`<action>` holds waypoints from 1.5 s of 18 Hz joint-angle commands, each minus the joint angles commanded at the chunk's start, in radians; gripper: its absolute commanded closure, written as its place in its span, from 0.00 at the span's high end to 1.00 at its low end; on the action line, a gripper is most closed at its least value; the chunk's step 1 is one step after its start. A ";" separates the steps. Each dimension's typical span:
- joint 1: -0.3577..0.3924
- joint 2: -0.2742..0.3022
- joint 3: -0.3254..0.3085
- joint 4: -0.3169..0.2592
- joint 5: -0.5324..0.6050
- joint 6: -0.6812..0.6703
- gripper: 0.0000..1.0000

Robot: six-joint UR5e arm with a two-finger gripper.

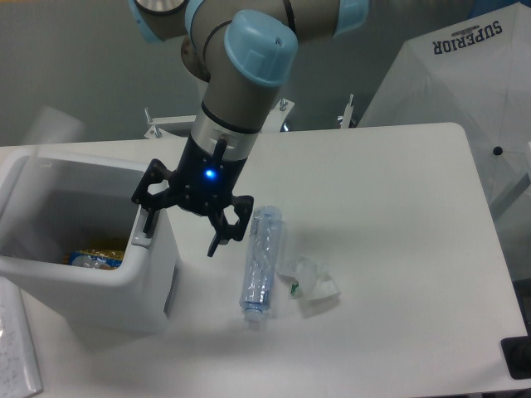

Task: Open the trash can
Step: 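Hook the gripper finger under the lid edge and lift it open, then move the gripper away from the open can toward the bottle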

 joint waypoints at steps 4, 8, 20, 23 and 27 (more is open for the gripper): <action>0.002 -0.005 0.034 0.000 -0.003 -0.012 1.00; 0.017 -0.023 0.097 0.011 0.003 0.005 1.00; 0.101 -0.127 0.087 0.183 0.213 0.089 1.00; 0.118 -0.162 0.095 0.187 0.328 0.121 1.00; 0.153 -0.216 0.089 0.175 0.345 0.339 1.00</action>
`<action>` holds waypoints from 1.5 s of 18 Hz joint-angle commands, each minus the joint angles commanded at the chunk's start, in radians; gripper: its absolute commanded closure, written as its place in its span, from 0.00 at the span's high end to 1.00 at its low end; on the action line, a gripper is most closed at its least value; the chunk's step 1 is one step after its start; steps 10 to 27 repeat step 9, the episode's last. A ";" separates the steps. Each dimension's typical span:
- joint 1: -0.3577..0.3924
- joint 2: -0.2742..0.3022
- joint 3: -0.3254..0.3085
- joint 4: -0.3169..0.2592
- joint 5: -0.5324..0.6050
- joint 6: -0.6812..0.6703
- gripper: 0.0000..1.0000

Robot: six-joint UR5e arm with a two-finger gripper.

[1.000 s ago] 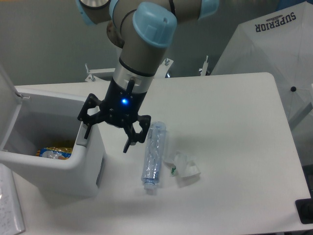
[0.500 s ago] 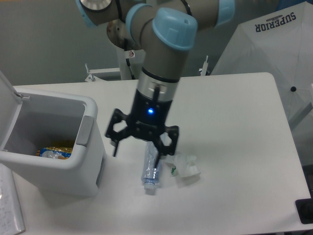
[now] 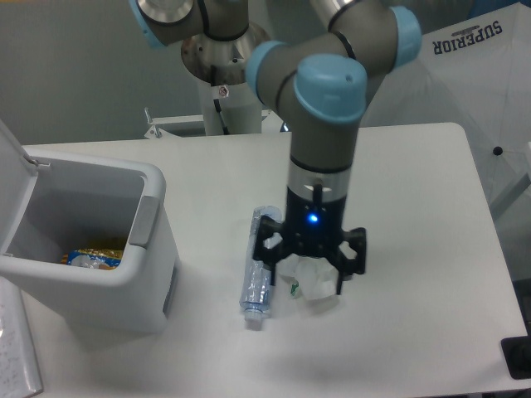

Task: Open the trash can
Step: 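Move the gripper away from the open can toward the bottle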

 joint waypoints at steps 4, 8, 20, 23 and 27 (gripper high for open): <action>0.023 -0.025 -0.009 -0.041 0.086 0.127 1.00; 0.023 -0.066 0.050 -0.133 0.156 0.259 1.00; 0.023 -0.068 0.060 -0.161 0.164 0.260 1.00; 0.023 -0.068 0.060 -0.161 0.164 0.260 1.00; 0.023 -0.068 0.060 -0.161 0.164 0.260 1.00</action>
